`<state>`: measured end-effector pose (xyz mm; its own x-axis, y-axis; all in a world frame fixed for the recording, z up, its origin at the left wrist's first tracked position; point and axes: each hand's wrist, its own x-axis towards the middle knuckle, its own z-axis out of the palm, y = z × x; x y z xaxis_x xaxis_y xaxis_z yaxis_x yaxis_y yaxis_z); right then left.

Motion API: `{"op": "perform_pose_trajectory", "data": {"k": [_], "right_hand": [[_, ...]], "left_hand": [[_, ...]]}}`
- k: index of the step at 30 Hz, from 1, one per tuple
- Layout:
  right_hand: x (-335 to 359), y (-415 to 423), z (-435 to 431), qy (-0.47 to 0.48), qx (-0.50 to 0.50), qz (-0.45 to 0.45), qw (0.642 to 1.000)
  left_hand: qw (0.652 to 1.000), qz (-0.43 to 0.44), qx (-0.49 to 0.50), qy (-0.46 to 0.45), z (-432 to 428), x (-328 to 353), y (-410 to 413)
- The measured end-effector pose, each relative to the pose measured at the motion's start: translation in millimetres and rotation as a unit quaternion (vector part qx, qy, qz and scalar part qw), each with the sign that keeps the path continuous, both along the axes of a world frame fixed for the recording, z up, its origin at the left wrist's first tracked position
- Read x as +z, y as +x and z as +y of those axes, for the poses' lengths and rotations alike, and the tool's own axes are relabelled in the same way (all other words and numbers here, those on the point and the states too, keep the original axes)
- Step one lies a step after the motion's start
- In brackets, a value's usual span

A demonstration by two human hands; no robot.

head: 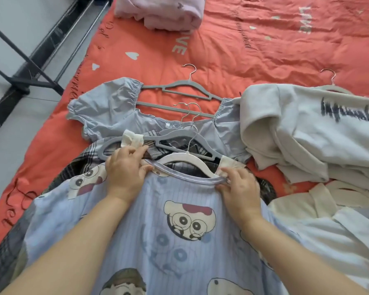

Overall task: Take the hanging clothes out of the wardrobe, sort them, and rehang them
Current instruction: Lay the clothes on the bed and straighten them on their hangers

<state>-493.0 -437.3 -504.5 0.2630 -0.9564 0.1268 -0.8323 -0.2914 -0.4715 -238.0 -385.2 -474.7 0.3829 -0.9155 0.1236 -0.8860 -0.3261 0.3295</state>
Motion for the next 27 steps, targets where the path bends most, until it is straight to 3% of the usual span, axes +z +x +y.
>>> {"op": "perform_pose_trajectory", "data": {"k": [5,13,27], "right_hand": [[28.5,-12.2,27.4,-0.046,0.015,-0.024,0.999],[101.6,-64.8,109.7,-0.024,0.039,0.010,0.999],[226.2,-190.0,240.9,0.003,-0.099,0.060,0.993]], "left_hand": [[0.998,0.001,-0.023,-0.055,18.0,26.4,-23.1],[0.983,0.031,-0.148,-0.106,68.5,93.9,-105.2],[0.949,0.061,-0.302,-0.067,154.2,192.4,-215.2]]}}
